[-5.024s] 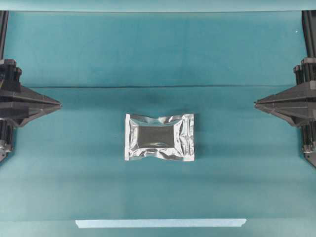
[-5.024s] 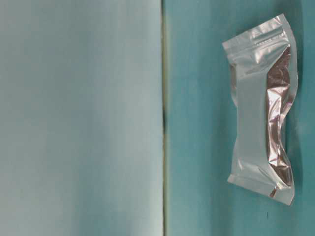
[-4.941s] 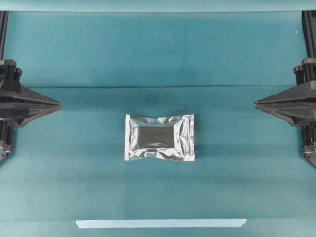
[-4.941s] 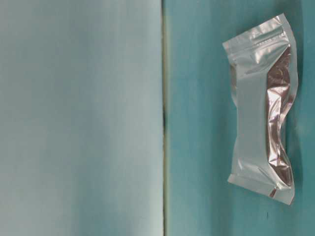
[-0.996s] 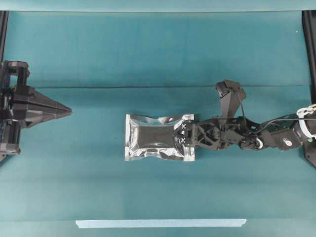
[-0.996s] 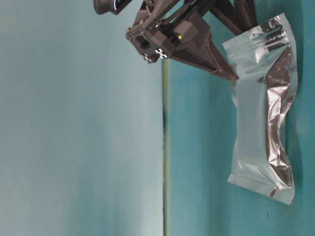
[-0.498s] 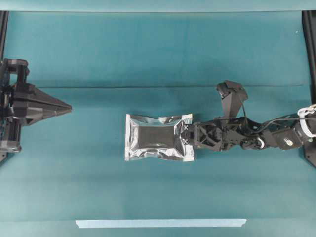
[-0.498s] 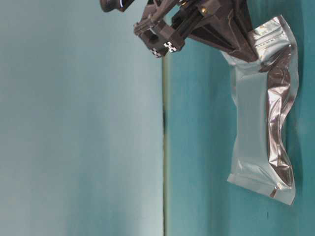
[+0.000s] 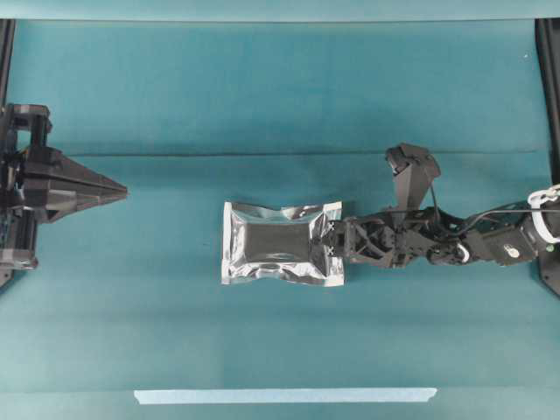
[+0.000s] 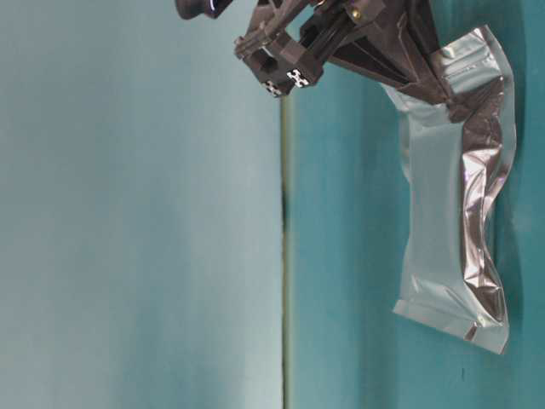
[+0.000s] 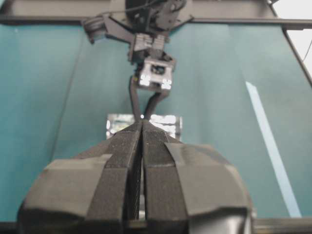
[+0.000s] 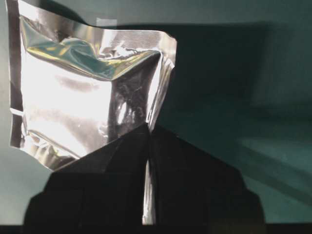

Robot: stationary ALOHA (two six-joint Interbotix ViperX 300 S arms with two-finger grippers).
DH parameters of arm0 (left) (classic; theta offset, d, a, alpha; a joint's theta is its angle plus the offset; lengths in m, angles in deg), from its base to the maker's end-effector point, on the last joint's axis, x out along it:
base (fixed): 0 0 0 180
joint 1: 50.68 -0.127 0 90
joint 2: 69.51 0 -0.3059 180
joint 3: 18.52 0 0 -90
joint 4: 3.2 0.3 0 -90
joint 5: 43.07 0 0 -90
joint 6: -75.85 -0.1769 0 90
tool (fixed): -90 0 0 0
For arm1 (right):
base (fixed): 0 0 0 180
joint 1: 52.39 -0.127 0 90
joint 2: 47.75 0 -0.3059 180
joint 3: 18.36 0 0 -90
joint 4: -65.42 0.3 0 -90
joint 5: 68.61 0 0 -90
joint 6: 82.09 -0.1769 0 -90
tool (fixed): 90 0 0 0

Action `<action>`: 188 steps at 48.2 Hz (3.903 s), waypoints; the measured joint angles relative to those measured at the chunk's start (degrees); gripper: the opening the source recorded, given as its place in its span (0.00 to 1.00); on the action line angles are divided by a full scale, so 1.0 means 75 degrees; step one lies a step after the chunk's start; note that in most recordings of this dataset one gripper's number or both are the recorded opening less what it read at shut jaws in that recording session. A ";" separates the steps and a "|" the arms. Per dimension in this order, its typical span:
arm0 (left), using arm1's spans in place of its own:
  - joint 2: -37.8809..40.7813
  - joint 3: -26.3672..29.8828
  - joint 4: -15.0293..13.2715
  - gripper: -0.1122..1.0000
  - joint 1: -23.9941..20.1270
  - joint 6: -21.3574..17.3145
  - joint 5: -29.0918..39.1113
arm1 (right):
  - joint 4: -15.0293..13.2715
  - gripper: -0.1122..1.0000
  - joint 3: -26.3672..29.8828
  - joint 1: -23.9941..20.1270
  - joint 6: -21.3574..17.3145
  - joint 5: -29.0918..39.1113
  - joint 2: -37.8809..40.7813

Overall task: Hand over the silver zip bag and make it stand upright.
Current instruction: 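Lift the bag with the right gripper and swing it upright, then carry the hanging bag toward the left gripper, left gripper approaching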

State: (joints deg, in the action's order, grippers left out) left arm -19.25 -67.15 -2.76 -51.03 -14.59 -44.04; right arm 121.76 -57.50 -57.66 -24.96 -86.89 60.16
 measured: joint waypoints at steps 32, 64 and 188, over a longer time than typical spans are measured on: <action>0.0141 -0.0047 0.0012 0.09 -0.0234 0.0680 0.0270 | -0.0434 0.14 0.0410 0.0914 0.1605 0.1711 -0.1230; 0.0375 -0.0047 0.0000 0.09 -0.0387 0.1172 0.0316 | -0.2391 0.14 0.2590 0.2004 0.2836 0.6480 -0.1723; 0.4195 0.0199 0.0012 0.95 -0.0105 0.0539 -0.2191 | -0.7723 0.14 0.6773 0.0785 0.5355 1.1121 0.0316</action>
State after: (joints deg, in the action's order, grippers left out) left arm 12.21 -65.65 -2.67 -51.82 -10.54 -60.48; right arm 63.84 -6.70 -51.77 15.20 -3.48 62.53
